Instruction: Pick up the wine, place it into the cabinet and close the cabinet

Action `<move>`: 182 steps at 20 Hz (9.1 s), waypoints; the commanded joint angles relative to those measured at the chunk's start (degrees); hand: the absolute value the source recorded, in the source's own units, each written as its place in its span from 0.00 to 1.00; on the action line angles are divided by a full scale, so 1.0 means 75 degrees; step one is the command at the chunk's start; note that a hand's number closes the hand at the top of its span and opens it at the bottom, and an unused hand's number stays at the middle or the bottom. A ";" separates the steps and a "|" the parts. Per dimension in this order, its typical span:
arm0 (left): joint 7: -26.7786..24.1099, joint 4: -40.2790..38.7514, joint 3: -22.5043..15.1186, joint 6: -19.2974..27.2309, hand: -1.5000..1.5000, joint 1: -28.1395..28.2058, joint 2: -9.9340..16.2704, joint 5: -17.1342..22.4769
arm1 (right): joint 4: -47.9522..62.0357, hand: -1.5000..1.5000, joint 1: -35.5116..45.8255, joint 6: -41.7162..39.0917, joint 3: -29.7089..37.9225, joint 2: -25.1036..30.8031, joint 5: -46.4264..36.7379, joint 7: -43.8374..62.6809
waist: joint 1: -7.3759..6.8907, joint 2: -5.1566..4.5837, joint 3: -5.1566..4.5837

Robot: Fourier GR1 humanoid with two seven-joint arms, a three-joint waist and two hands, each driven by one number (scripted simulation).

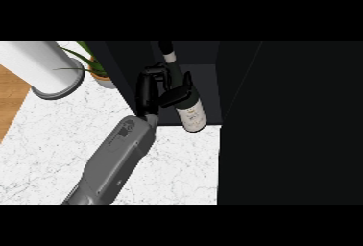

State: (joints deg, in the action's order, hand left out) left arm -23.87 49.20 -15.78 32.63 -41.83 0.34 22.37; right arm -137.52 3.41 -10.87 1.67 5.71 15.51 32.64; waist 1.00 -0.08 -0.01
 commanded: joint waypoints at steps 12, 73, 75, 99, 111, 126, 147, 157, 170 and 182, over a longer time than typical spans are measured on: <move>-0.1540 -0.2461 0.0797 0.0182 1.00 -0.1639 -0.0044 0.0297 | -0.0961 0.00 -0.0334 -0.0048 0.0195 0.0105 0.0647 0.0286 | 0.0165 -0.0038 0.0000; -0.3472 -0.5795 0.2481 -0.0558 0.00 -0.2467 0.0081 0.0559 | -0.0236 0.00 0.0390 0.0119 -0.0245 0.0022 0.0342 0.0092 | 0.0342 -0.0166 -0.0010; -0.3525 -0.5736 0.2564 -0.0911 0.00 -0.2419 0.0281 0.0629 | -0.0577 0.00 0.0204 0.0223 -0.0515 -0.0080 0.0124 0.0196 | 0.0414 -0.0178 -0.0016; -0.3593 -0.5176 0.1790 -0.2083 0.00 -0.1887 -0.0047 0.1671 | -0.0360 0.00 -0.0185 0.0055 -0.1000 -0.0226 0.0009 -0.0152 | 0.0412 -0.0037 -0.0004; -0.3068 -0.2015 -0.1359 -0.0553 0.00 -0.0167 -0.0046 0.3410 | -0.0943 0.00 -0.0135 0.0300 -0.0325 0.0115 0.0342 0.0353 | 0.0200 0.0039 0.0002; -0.2237 0.2989 -0.3538 0.1840 0.00 0.2660 0.0370 0.2366 | -0.0930 0.00 0.0054 0.0648 -0.0398 0.0089 -0.0009 0.0461 | -0.0167 0.0047 0.0001; -0.1825 0.7723 -0.5120 0.2394 0.00 0.6320 0.2135 0.0694 | -0.0887 1.00 -0.0286 -0.0192 0.0113 0.0479 0.1337 0.0619 | -0.0131 0.0042 0.0002; -0.1805 0.8991 -0.4225 0.1152 0.00 0.7178 0.3905 0.1196 | -0.1223 1.00 -0.0624 -0.0589 -0.0882 0.0423 0.0860 0.0858 | -0.0121 0.0036 -0.0008; -0.1879 1.0484 -0.2485 0.0442 0.00 0.8539 0.5261 0.2082 | -0.1477 1.00 -0.1453 -0.0688 -0.3164 0.0000 0.1011 0.1541 | -0.0209 0.0089 -0.0009; -0.1934 1.0029 -0.0245 -0.1116 0.00 0.9315 0.5967 0.3486 | -0.1275 1.00 -0.0930 0.0228 -0.6283 -0.0751 -0.1071 0.1687 | -0.0073 0.0102 -0.0021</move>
State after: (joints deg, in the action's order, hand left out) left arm -39.39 125.92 -22.64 27.11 27.66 43.78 45.17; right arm -137.69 -3.65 -12.57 -36.08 1.26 15.76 42.25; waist -0.05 0.58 -0.12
